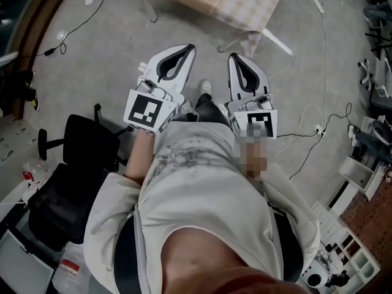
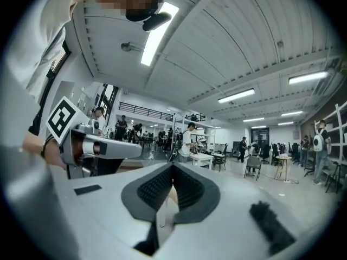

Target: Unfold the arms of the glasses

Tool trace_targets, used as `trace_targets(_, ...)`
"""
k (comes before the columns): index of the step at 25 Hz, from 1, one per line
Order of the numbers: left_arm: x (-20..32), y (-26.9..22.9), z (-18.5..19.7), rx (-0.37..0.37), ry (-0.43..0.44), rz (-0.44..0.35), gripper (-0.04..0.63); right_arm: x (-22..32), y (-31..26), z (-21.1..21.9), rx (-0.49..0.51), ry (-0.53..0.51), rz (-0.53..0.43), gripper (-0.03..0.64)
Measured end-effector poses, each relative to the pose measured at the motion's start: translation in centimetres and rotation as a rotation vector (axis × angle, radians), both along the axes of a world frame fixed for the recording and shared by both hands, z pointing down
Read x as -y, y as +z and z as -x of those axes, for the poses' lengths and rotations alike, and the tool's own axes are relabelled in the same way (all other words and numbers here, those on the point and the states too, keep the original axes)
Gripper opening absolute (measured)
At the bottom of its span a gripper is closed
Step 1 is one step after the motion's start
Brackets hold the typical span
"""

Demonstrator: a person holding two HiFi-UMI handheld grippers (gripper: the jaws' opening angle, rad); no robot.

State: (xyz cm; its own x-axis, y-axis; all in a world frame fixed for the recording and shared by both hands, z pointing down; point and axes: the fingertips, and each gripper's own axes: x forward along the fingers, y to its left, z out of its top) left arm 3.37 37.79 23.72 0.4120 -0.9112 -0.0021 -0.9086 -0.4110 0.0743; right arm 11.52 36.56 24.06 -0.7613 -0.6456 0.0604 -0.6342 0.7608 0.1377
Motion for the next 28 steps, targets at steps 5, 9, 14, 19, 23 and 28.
trace_targets(5,2.2,0.4,0.6,-0.025,-0.007,0.0,0.009,2.3,0.2,0.4,0.0,0.003,-0.002,0.017)
trace_targets(9,4.4,0.4,1.2,-0.028,-0.027,-0.004,0.009,4.5,0.3,1.0,0.033,-0.024,0.005,0.017)
trace_targets(14,8.1,1.3,1.8,-0.032,-0.039,0.014,0.009,8.2,0.7,1.8,0.037,-0.05,0.013,0.017)
trace_targets(19,12.9,1.8,0.0,-0.026,-0.041,0.028,0.009,13.2,1.2,0.4,0.029,-0.068,0.028,0.017)
trace_targets(23,17.2,1.3,0.6,-0.027,-0.058,0.049,0.009,17.7,0.6,1.1,0.026,-0.09,0.043,0.017)
trace_targets(28,21.1,1.5,1.1,-0.02,-0.084,0.061,0.009,21.8,0.8,1.6,0.027,-0.117,0.053,0.017)
